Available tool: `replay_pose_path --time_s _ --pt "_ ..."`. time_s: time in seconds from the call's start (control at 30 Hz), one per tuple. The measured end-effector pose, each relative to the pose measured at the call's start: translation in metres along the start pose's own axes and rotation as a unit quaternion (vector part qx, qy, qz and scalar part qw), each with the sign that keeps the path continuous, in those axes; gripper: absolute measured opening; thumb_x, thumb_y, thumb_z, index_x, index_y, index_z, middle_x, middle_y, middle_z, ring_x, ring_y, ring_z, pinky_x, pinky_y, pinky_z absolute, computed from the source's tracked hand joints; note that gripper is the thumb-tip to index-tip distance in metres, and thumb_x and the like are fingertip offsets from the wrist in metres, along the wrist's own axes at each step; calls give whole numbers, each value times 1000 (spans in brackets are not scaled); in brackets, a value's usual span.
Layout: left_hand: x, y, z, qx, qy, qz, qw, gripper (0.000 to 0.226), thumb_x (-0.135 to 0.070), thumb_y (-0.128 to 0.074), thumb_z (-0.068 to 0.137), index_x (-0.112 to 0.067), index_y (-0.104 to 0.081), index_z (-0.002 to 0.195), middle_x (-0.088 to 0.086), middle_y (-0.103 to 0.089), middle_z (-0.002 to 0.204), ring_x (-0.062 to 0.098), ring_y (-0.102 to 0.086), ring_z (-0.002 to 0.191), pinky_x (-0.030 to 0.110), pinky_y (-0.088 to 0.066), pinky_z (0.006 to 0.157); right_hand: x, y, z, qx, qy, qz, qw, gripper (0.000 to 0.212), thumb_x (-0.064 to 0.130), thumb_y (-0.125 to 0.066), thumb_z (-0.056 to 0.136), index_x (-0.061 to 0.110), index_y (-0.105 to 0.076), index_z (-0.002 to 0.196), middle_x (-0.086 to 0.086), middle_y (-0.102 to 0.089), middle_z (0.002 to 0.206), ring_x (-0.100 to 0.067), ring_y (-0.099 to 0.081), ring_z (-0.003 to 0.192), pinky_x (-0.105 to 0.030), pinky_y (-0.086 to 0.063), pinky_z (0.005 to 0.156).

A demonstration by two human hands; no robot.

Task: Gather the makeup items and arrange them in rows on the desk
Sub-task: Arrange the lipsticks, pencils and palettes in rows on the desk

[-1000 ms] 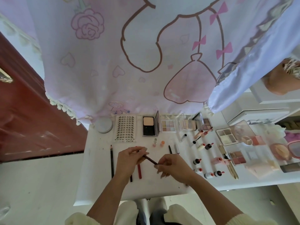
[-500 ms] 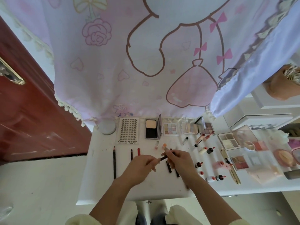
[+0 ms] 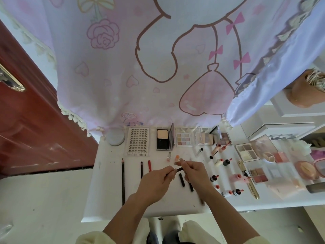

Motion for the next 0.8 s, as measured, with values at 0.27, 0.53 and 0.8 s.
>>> replay_pose_path --time_s 0.27,0.53,0.8 --pt "9 -9 0 59 52 -80 994 44 -54 -21 100 -30 -57 99 -7 -49 63 6 -45 58 25 -37 59 -13 2 7 -5 -20 18 1000 25 32 -61 94 12 -76 90 6 -50 52 -11 -45 51 -20 -42 56" --pt "25 -22 -7 111 78 -192 972 33 -34 -30 105 -29 -62 114 -11 -52 74 2 -48 68 19 -42 71 -17 20 14 -52 -55 132 988 22 25 -72 86 3 -74 81 1 -52 55 -11 -45 51 -23 -41 55" --pt "54 -34 2 24 221 -340 914 17 -24 -51 99 -9 -59 102 0 -74 86 8 -66 70 9 -43 54 -25 14 24 -58 -30 -155 986 9 21 -64 91 13 -66 87 -1 -66 78 -10 -58 63 -22 -46 61"
Point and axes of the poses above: each hand's wrist, its own z-axis towards the middle knuckle, its own y-axis out of the back of the hand, x = y × z, the point moved 7 cm from there along z, towards the middle knuckle
